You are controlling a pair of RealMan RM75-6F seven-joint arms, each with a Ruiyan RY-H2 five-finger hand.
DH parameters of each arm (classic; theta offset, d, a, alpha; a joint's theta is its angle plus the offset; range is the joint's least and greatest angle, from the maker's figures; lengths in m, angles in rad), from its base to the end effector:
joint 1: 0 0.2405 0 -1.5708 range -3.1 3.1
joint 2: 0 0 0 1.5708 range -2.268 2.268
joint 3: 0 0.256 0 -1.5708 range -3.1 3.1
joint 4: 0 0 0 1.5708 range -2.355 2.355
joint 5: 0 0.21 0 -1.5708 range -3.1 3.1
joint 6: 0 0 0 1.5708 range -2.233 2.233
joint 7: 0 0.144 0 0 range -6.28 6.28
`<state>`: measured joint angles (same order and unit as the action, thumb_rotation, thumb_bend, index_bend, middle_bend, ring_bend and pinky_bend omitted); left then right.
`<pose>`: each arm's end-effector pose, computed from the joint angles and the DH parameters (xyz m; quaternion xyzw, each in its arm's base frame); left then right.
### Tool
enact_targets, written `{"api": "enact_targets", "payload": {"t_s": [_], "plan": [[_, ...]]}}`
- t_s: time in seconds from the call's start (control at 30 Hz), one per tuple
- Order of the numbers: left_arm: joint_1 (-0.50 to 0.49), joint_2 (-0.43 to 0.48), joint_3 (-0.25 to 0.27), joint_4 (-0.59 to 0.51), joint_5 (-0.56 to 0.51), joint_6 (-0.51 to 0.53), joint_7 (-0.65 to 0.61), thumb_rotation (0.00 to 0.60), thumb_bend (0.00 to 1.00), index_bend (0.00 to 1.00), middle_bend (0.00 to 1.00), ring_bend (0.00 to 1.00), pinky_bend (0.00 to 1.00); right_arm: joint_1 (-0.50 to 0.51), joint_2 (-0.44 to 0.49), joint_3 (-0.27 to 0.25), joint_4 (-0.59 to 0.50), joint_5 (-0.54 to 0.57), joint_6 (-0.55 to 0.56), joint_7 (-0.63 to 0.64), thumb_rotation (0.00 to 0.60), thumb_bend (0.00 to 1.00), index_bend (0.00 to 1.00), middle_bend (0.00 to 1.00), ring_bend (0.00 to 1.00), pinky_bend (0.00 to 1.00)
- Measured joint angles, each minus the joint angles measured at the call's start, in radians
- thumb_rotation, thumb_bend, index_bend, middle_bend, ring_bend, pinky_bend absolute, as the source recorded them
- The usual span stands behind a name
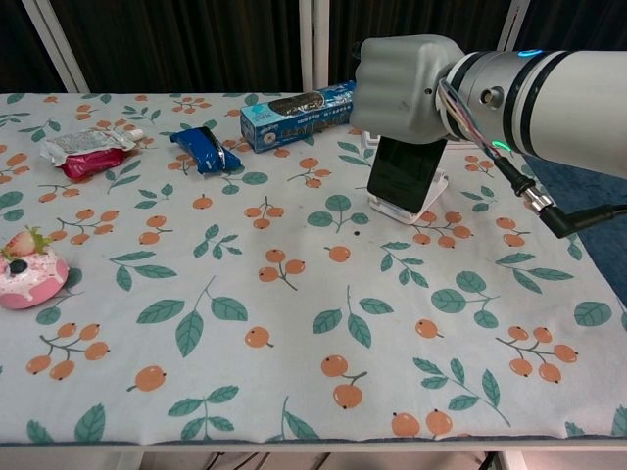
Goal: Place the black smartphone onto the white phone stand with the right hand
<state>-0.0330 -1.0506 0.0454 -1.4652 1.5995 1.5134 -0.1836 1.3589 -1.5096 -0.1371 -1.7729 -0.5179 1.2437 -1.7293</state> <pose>-0.3452 0.1452 0.1830 -0.6278 -0.3965 -0.3577 0.5664 -0.0423 -0.3359 -0.0208 0.8392 0.2055 0.0122 0.5033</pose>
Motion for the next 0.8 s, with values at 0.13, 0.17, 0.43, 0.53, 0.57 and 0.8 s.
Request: {"api": "enact_targets", "payload": {"t_s": [0.13, 0.17, 0.43, 0.53, 0.57, 0.8], "plan": [[-0.003, 0.001, 0.000, -0.004, 0.000, -0.005, 0.002, 0.204, 0.00, 0.05, 0.00, 0.00, 0.12, -0.002, 0.004, 0.004, -0.004, -0.004, 0.003, 0.005, 0.600, 0.18, 0.62, 0.40, 0.43, 0.11], [-0.004, 0.002, 0.000, -0.004, -0.001, -0.006, 0.002, 0.204, 0.00, 0.05, 0.00, 0.00, 0.12, -0.002, 0.005, 0.004, -0.005, -0.005, 0.004, 0.005, 0.600, 0.18, 0.62, 0.40, 0.43, 0.11], [-0.002, 0.000, 0.002, 0.001, -0.004, -0.010, 0.002, 0.203, 0.00, 0.05, 0.00, 0.00, 0.12, -0.011, 0.003, 0.001, 0.008, -0.014, 0.002, 0.015, 0.600, 0.18, 0.62, 0.40, 0.43, 0.11], [-0.001, -0.001, 0.003, 0.002, -0.005, -0.009, 0.000, 0.204, 0.00, 0.05, 0.00, 0.00, 0.12, -0.012, 0.000, 0.001, 0.010, -0.007, 0.001, 0.011, 0.600, 0.18, 0.62, 0.40, 0.43, 0.11], [-0.001, -0.001, 0.003, 0.002, -0.005, -0.008, -0.001, 0.204, 0.00, 0.05, 0.00, 0.00, 0.12, -0.012, -0.001, 0.001, 0.011, -0.006, 0.001, 0.010, 0.600, 0.18, 0.62, 0.40, 0.43, 0.11], [-0.001, -0.004, 0.003, 0.008, -0.005, -0.008, -0.004, 0.204, 0.00, 0.05, 0.00, 0.00, 0.12, -0.015, -0.005, 0.002, 0.016, -0.012, 0.003, 0.009, 0.600, 0.18, 0.62, 0.40, 0.42, 0.11]]}}
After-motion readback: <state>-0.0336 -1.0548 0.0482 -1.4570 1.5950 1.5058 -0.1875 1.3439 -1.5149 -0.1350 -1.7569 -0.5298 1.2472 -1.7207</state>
